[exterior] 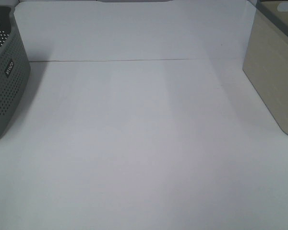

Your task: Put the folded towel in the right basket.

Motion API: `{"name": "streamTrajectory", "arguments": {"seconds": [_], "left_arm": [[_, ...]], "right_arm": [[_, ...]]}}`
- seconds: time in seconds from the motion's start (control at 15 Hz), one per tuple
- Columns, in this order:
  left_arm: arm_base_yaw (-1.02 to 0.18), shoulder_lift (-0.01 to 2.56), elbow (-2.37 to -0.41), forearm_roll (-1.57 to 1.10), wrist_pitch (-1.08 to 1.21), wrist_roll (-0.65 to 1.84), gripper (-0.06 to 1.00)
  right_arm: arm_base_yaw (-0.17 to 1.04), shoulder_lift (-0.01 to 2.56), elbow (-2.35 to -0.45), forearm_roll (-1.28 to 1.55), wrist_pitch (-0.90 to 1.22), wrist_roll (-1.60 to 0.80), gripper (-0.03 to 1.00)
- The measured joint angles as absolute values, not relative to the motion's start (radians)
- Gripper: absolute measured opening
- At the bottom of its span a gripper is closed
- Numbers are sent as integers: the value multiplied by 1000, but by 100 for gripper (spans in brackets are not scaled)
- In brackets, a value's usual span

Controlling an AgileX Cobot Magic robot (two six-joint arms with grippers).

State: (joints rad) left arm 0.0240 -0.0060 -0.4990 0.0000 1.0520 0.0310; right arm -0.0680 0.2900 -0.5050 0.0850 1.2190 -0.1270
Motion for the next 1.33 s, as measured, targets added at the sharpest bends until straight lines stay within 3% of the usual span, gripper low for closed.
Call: {"name": "streamTrajectory", "arguments": {"seconds": [0.4,0.73,1.33], "left_arm": [[24,-6,-499,0,1052,31,88],[24,-6,-499,0,1052,31,88],[24,-6,-499,0,1052,31,88]], "right_arm": [[32,176,-473,54,1143,-100,82],[37,7,-458,40,1111,-96,82],[38,-4,-457,67,1111,-110,80]]}}
